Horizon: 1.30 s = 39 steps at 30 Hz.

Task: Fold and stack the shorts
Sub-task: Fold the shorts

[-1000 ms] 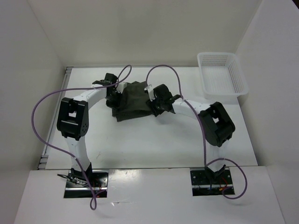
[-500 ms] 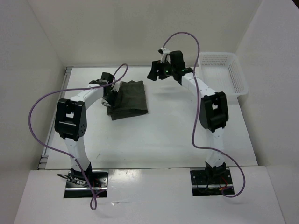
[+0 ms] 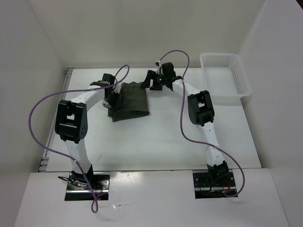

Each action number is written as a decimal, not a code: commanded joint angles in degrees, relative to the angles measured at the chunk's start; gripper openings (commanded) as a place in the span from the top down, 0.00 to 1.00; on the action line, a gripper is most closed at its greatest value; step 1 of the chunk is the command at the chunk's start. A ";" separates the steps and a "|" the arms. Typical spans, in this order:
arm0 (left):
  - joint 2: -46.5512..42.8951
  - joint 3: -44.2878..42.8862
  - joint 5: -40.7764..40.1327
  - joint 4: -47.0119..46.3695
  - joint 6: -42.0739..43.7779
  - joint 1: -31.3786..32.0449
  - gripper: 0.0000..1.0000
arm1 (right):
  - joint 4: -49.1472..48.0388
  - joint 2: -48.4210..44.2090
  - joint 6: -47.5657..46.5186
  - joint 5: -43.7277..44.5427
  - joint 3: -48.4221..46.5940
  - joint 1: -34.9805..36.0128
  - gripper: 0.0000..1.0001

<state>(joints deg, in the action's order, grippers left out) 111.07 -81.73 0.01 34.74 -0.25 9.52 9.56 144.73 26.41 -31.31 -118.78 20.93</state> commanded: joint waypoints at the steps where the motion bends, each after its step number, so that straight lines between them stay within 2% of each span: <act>1: 0.29 -0.97 -1.86 0.85 0.25 -0.64 0.84 | -5.60 0.20 5.04 -3.05 -4.09 2.62 0.15; 2: 0.29 -0.97 -1.86 0.85 0.25 -0.64 0.84 | -5.61 0.73 5.57 -3.06 -4.09 2.63 0.16; 6: 0.29 -0.97 -1.86 0.85 0.25 -0.64 0.84 | -5.61 1.78 8.30 -1.31 -3.47 3.85 0.36; 7: 0.29 -0.97 -1.86 0.85 0.25 -0.64 0.84 | -5.09 1.79 9.00 -0.51 -2.95 3.86 0.46; 9: 0.29 -0.97 -1.86 0.85 0.25 -1.16 0.84 | -3.86 1.27 11.80 1.59 -2.16 3.86 0.57; 10: 0.29 -0.97 -1.86 0.85 0.25 -1.17 0.84 | -3.07 1.26 11.82 3.00 -1.29 3.86 0.69; 12: -0.76 -0.97 -1.86 0.85 0.25 -1.70 0.80 | -2.53 0.12 12.87 5.10 -0.75 3.86 0.82; 13: -0.76 -0.45 -1.86 0.85 0.25 -2.31 0.78 | -1.84 0.12 12.87 5.99 -0.75 3.86 0.92; 15: -2.16 0.08 -1.86 1.46 0.25 -3.10 0.75 | -1.12 0.12 11.57 8.70 -1.79 3.86 1.00; 24: -7.96 4.65 -0.02 4.02 0.25 -5.65 0.76 | 0.19 -1.46 6.99 11.80 -2.87 1.58 1.00; 28: -8.59 5.36 3.15 4.55 0.25 -6.27 0.64 | 0.19 -1.99 6.37 9.17 -2.07 1.57 1.00; 30: -8.59 5.36 4.20 4.55 0.25 -6.27 0.57 | -0.86 -1.99 5.76 7.94 -2.59 1.57 0.83; 31: -8.59 4.83 4.21 5.07 0.25 -6.27 0.48 | -0.86 -1.99 5.14 7.93 -2.60 1.57 0.70; 33: -9.20 4.13 4.21 5.59 0.25 -6.27 0.41 | -1.38 -2.69 4.27 5.74 -2.60 1.57 0.47; 35: -10.34 2.73 5.61 6.83 0.25 -7.40 0.35 | -1.39 -4.36 3.56 4.86 -2.60 1.57 0.40; 36: -10.34 0.20 6.48 6.83 0.25 -8.02 0.33 | -1.39 -5.15 2.60 3.72 -1.20 1.57 0.34; 39: -10.34 -6.39 11.49 8.50 0.25 -11.18 0.28 | -0.61 -9.54 0.74 3.10 2.49 1.57 0.23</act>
<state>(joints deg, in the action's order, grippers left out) 104.14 -80.82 6.59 42.19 -0.16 1.13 10.31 143.26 30.20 -26.41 -118.02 22.68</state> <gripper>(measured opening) 0.716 0.751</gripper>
